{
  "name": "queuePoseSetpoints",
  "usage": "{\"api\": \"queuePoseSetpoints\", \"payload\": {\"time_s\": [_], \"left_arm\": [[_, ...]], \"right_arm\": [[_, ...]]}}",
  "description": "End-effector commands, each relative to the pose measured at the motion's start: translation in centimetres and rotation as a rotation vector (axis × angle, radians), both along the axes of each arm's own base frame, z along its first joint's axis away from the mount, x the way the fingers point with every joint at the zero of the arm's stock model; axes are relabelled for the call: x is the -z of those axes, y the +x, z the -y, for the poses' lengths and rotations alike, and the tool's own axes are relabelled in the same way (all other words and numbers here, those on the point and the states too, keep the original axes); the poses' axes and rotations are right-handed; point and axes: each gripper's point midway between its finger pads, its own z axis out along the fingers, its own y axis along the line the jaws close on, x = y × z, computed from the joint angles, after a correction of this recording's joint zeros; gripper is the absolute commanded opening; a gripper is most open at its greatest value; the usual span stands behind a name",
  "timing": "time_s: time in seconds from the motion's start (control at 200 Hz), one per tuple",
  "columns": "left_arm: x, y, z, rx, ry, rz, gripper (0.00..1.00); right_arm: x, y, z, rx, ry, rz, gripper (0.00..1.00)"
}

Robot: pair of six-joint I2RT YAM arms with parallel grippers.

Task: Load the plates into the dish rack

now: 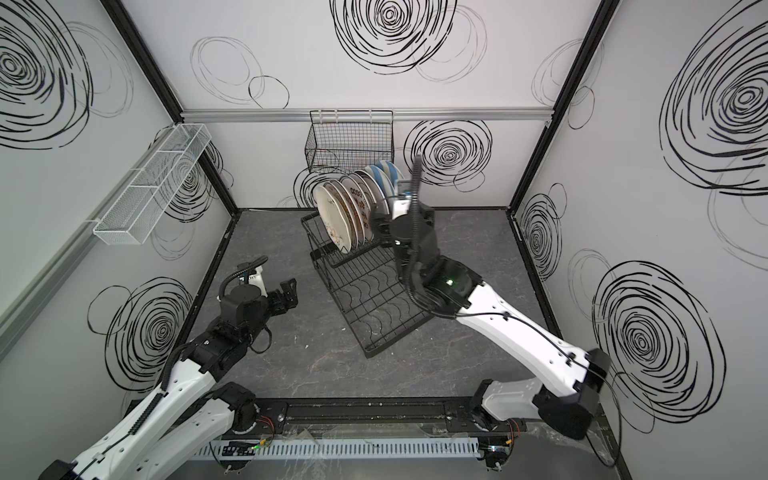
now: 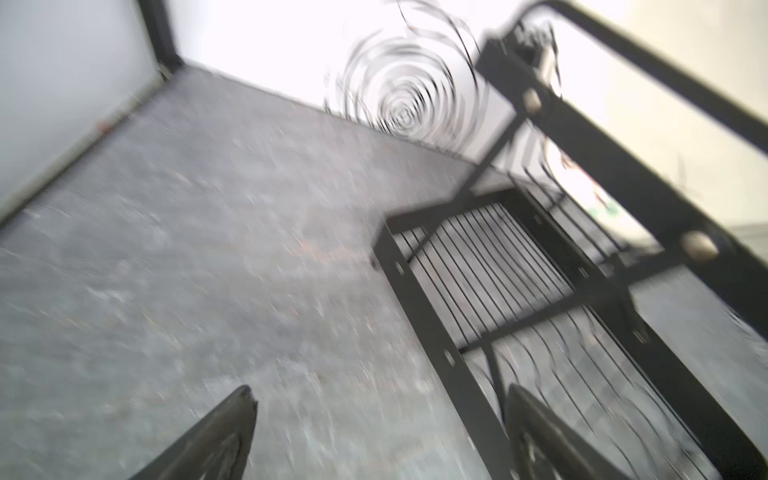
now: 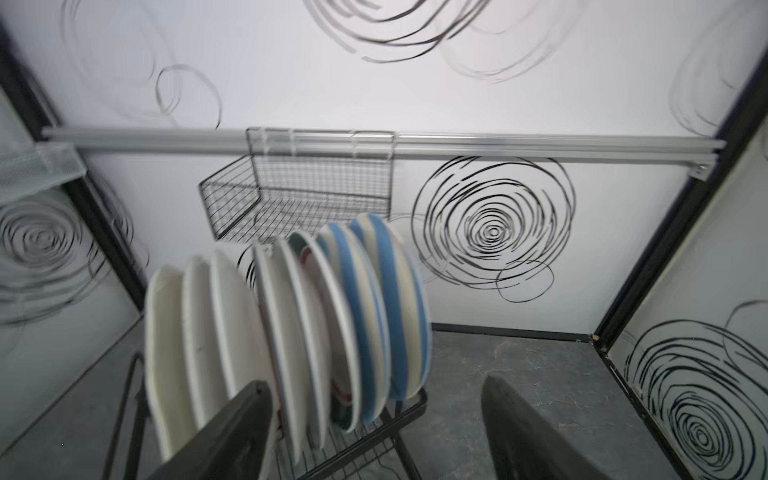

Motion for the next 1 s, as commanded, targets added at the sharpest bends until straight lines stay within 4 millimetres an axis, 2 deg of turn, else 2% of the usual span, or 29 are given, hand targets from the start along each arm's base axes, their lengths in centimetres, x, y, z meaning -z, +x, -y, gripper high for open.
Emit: {"api": "queuePoseSetpoints", "payload": {"time_s": [0.0, 0.095, 0.165, 0.21, 0.24, 0.3, 0.39, 0.455, 0.53, 0.605, 0.665, 0.71, 0.755, 0.805, 0.846, 0.906, 0.996], "left_arm": [[-1.3, 1.3, -4.1, -0.194, 0.159, 0.165, 0.96], [0.3, 1.2, -6.1, -0.261, 0.202, 0.235, 0.96], [1.3, 1.2, -7.4, -0.266, 0.194, 0.258, 0.96], [1.2, 1.3, -8.2, -0.277, 0.201, 0.269, 0.96], [0.5, 1.3, -8.9, -0.298, 0.201, 0.318, 0.96], [0.5, 1.1, -9.8, -0.303, 0.199, 0.367, 0.96], [2.6, 1.4, -10.9, -0.313, 0.163, 0.324, 0.96], [3.6, 1.7, -10.6, -0.280, 0.182, 0.326, 0.96], [3.3, 2.9, -9.3, -0.193, 0.204, 0.356, 0.96], [2.3, 3.6, -8.8, -0.173, 0.231, 0.412, 0.96], [1.9, 3.8, -8.3, -0.146, 0.226, 0.473, 0.96], [2.6, 4.5, -7.6, -0.101, 0.231, 0.464, 0.96], [3.6, 4.9, -6.7, -0.052, 0.246, 0.454, 0.96], [2.9, 5.0, -6.2, -0.028, 0.260, 0.504, 0.96], [3.7, 5.2, -6.1, -0.013, 0.253, 0.454, 0.96], [4.3, 6.4, -6.3, -0.017, 0.253, 0.394, 0.96], [4.5, 7.4, -4.8, 0.063, 0.278, 0.390, 0.96]], "right_arm": [[8.2, 0.8, 7.2, 0.124, -0.021, -0.126, 1.00], [14.5, 0.3, 14.7, 0.266, -0.023, -0.165, 1.00], [18.8, -0.6, 19.0, 0.348, -0.014, -0.171, 1.00], [21.0, -1.3, 20.9, 0.384, -0.020, -0.164, 1.00], [22.2, -1.8, 22.1, 0.419, -0.015, -0.155, 1.00], [24.2, -2.2, 23.2, 0.427, 0.030, -0.152, 1.00], [26.9, -2.9, 25.0, 0.517, 0.074, -0.133, 1.00], [28.7, -3.0, 25.3, 0.537, 0.086, -0.133, 1.00], [30.5, -2.2, 25.1, 0.501, 0.110, -0.157, 1.00], [30.2, -0.3, 24.1, 0.430, 0.111, -0.167, 1.00], [28.8, 0.5, 23.2, 0.357, 0.065, -0.076, 1.00], [27.9, 0.6, 22.9, 0.328, 0.044, -0.015, 1.00], [28.7, 0.9, 22.8, 0.310, 0.060, -0.027, 1.00], [29.4, 0.6, 22.5, 0.295, 0.058, -0.012, 1.00], [29.4, 0.7, 22.2, 0.273, 0.047, 0.006, 1.00], [29.7, 2.0, 21.3, 0.218, -0.002, -0.014, 1.00], [30.3, 2.4, 21.3, 0.231, 0.013, -0.067, 1.00]]}}
